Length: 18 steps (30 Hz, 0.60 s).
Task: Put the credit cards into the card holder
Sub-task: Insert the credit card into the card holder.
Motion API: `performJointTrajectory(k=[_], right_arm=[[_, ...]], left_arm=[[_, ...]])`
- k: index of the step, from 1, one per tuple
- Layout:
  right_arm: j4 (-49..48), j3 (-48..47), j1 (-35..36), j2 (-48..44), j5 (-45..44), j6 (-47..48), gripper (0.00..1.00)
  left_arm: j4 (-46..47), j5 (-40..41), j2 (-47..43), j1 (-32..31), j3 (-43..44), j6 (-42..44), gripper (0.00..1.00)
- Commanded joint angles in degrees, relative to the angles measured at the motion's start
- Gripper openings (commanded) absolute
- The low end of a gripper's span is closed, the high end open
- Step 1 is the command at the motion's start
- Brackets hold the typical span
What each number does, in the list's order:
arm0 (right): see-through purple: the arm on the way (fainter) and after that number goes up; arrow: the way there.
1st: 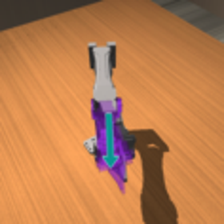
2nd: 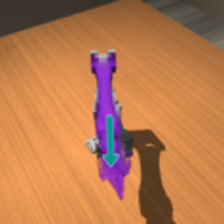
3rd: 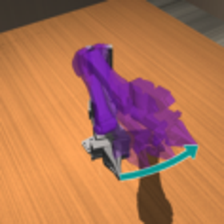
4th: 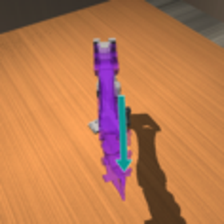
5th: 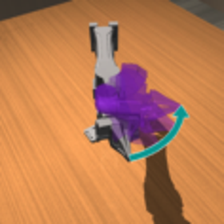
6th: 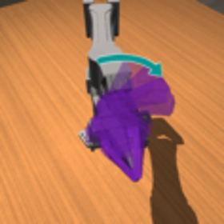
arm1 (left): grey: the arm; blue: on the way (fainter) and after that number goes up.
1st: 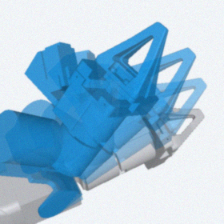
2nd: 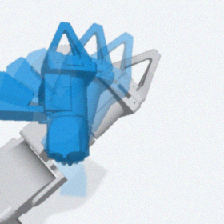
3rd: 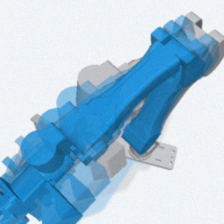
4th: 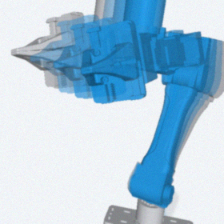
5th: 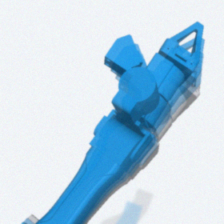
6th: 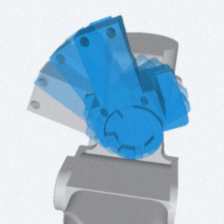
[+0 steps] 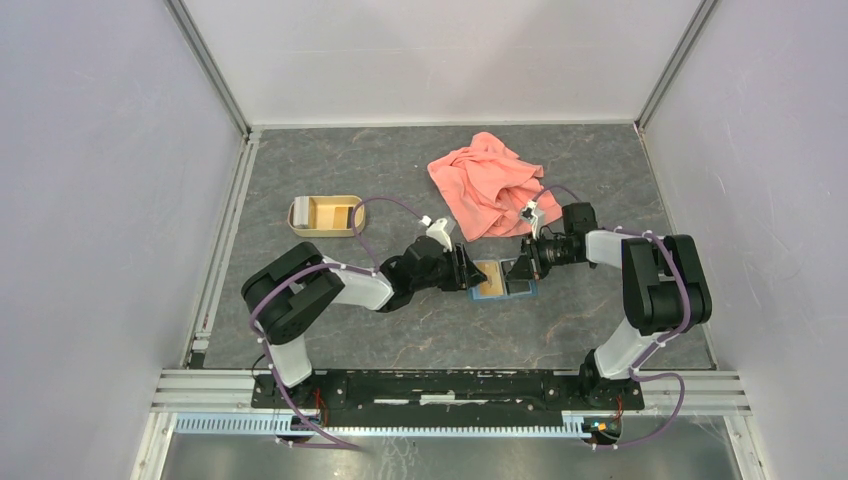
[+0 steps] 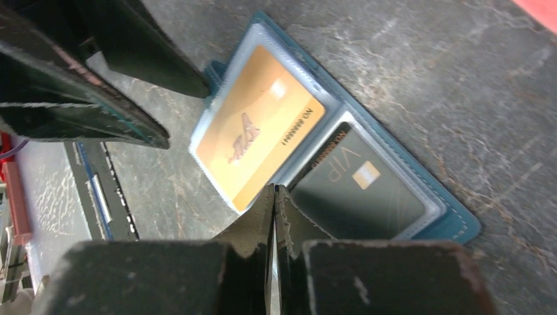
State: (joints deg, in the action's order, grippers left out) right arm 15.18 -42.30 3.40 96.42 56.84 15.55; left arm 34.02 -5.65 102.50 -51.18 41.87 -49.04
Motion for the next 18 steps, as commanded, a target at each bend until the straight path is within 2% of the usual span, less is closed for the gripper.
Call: performJointTrajectory(k=[1,9,18], right_arm=[[-2.7,-0.4,1.2,-0.8,-5.9,-2.0,0.06],[-3.0,-0.5,4.1,0.5,-8.7,-2.3,0.04],[-3.0,-0.6,4.8,-0.2,-4.9,-1.4,0.05]], left_arm=[[2.5,-0.4,0.8,-0.5,0.2,-0.2,0.54],[3.3,-1.9,2.9,-0.9,0.8,-1.4,0.54],[4.0,-2.9,2.5,-1.0,2.0,-1.1,0.53]])
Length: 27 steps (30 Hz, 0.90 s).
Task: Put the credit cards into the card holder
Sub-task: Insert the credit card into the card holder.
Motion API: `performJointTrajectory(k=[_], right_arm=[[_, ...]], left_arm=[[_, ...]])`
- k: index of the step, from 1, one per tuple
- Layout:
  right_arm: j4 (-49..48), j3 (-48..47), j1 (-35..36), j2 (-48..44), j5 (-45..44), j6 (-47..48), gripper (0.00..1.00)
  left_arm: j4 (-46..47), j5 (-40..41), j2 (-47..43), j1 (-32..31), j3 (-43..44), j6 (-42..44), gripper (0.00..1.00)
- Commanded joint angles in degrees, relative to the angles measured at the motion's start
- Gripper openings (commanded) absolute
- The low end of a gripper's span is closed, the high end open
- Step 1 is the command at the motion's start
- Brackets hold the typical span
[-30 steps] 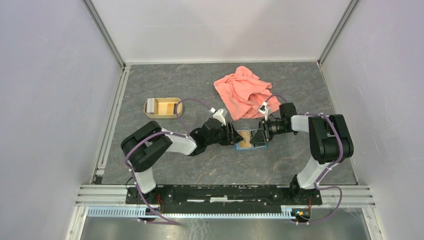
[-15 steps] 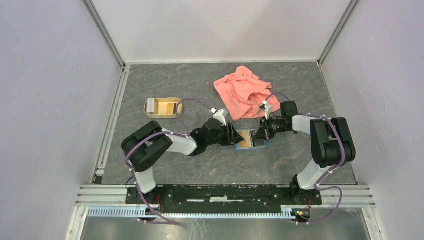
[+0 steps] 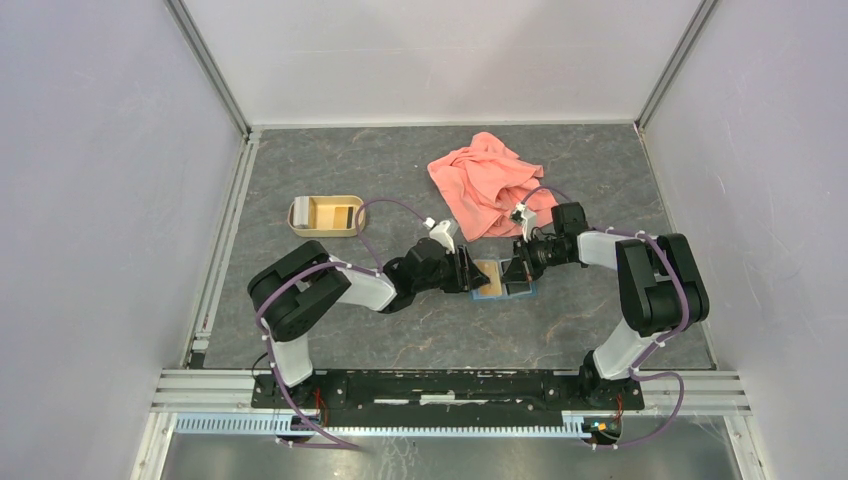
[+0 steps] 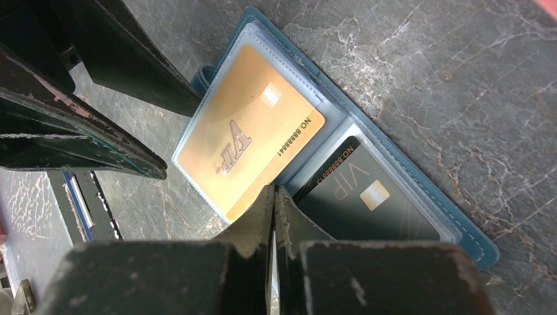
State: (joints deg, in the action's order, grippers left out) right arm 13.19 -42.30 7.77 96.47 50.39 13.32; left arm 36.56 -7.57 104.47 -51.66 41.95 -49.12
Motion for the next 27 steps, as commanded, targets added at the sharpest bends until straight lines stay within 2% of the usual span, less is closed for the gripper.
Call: performJointTrajectory(k=[1,14,27], right_arm=[[-1.1,-0.6,0.4,-0.4,1.6,0.9,0.05],[0.8,-1.6,0.0,-1.2,1.9,2.8,0.06],[5.1,-3.6,-4.6,-4.6,1.8,7.1,0.09]], left_arm=[[1.4,-1.1,0.4,-0.5,2.1,-0.9,0.52],[2.7,-2.9,1.3,-1.2,4.7,-0.5,0.50],[2.6,-4.4,4.3,-1.3,9.6,-0.3,0.49]])
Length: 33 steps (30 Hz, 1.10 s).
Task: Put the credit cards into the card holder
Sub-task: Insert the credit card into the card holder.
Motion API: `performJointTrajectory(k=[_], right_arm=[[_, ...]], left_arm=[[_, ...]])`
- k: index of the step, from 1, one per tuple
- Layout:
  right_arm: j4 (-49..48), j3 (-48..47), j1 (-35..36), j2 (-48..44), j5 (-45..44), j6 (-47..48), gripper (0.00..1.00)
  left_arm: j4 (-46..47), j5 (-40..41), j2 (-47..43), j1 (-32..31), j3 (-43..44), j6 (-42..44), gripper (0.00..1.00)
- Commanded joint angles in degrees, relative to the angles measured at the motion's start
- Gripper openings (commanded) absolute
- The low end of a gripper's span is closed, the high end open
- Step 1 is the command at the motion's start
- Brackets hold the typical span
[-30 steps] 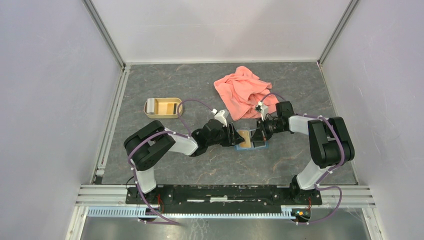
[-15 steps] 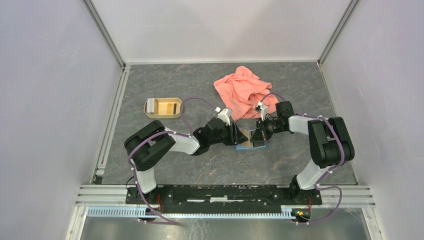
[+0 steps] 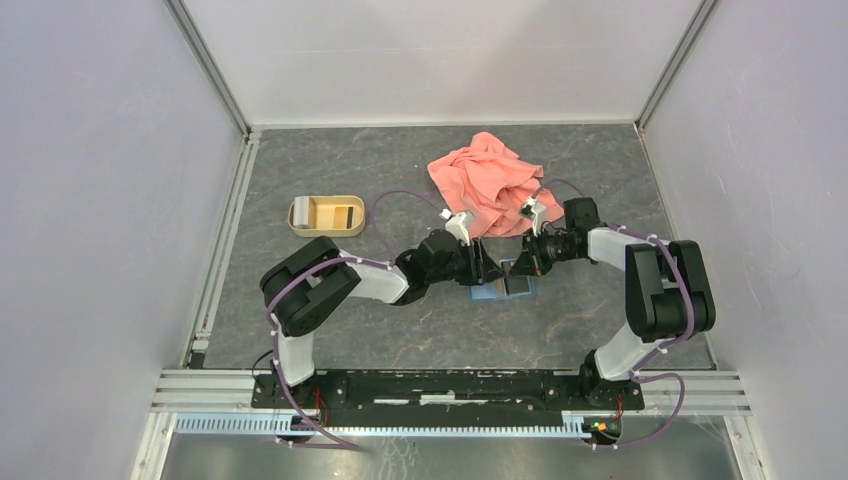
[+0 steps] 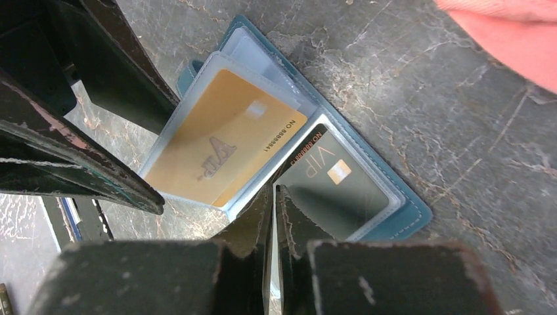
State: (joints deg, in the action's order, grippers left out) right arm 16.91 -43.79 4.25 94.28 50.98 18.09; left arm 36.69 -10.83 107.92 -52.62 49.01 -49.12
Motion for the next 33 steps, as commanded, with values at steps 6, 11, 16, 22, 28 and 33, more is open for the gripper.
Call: performJointTrajectory(k=[6,11,16,22,28,33], right_arm=[[1.5,-2.3,-3.8,-5.5,0.0,2.7,0.10],[1.4,-1.9,-6.6,-6.9,-0.6,2.7,0.11],[1.9,-1.9,-8.9,-7.5,-0.2,3.2,0.12],[2.7,-1.8,-10.5,-10.3,-0.9,5.6,0.17],[4.3,-1.3,-10.6,-17.4,0.3,11.1,0.30],[3.3,-2.4,-10.6,-25.1,1.6,12.2,0.40]], left_arm=[[1.6,-2.1,2.7,-0.9,5.4,-0.1,0.50],[1.3,-3.2,5.5,-2.0,8.7,-0.3,0.50],[1.4,-4.0,6.9,-2.4,10.8,-0.4,0.51],[-0.8,-2.6,3.1,-1.9,10.4,4.5,0.52],[-11.0,5.9,-10.6,1.2,6.2,18.4,0.54],[-24.4,15.5,-25.4,8.3,3.6,30.4,0.83]])
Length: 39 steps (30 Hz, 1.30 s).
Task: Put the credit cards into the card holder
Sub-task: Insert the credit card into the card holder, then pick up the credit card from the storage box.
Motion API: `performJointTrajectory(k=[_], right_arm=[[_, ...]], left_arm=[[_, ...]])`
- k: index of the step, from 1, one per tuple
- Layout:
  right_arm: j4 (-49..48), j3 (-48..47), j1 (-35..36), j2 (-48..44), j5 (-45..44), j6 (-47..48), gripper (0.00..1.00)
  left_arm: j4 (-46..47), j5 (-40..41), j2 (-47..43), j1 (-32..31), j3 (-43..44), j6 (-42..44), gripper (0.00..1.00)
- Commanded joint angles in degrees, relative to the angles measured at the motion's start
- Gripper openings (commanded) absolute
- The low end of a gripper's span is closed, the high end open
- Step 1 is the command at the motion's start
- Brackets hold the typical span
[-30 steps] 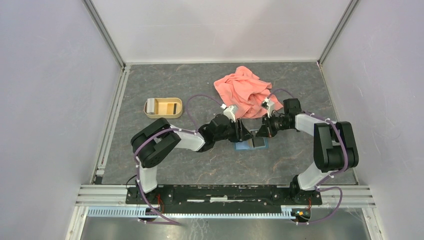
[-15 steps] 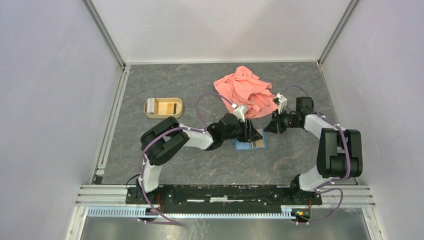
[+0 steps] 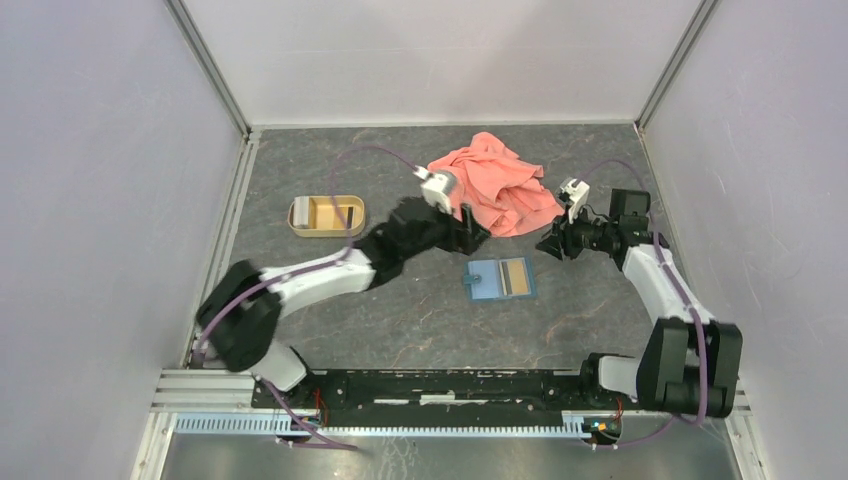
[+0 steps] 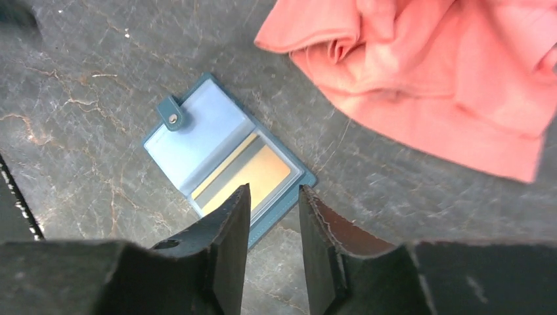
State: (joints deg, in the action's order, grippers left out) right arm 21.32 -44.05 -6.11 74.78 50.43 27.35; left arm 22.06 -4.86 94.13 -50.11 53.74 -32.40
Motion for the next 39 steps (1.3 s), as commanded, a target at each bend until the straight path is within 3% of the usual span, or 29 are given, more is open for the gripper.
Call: performJointTrajectory(k=[1,2,6,9,13,18,21,28,39], right_arm=[[-1.2,-2.8,-0.2,-6.6,2.6,2.9,0.43],[-1.2,-3.5,-0.1,-7.4,3.5,2.8,0.46],[-1.0,-6.2,0.0,-7.6,11.8,3.2,0.67],[-1.4,-7.2,0.4,-6.2,17.2,3.7,0.69],[-3.5,-6.1,0.8,-3.5,17.0,4.9,0.68],[2.3,-5.8,0.8,0.1,15.1,11.3,0.67],[2.8,-3.7,0.8,0.7,12.8,12.9,0.67],[6.4,-5.2,0.8,3.2,10.1,15.6,0.66],[7.1,-5.3,0.9,5.1,9.2,16.4,0.65]], left_arm=[[-12.4,9.0,-14.0,8.3,-1.2,15.0,0.92],[-14.8,8.8,-16.3,11.1,-1.0,15.8,0.98],[-24.9,8.8,-21.5,20.5,1.8,19.2,1.00],[-31.9,8.2,-20.7,27.2,5.5,21.1,1.00],[-39.4,11.8,-16.1,35.0,10.8,22.8,1.00],[-40.4,29.3,-9.5,36.3,13.5,31.7,0.99],[-41.7,33.4,-3.5,37.7,16.4,35.9,1.00],[-42.0,32.6,4.8,41.9,20.0,38.8,1.00],[-40.6,32.4,8.1,43.0,17.8,38.0,0.93]])
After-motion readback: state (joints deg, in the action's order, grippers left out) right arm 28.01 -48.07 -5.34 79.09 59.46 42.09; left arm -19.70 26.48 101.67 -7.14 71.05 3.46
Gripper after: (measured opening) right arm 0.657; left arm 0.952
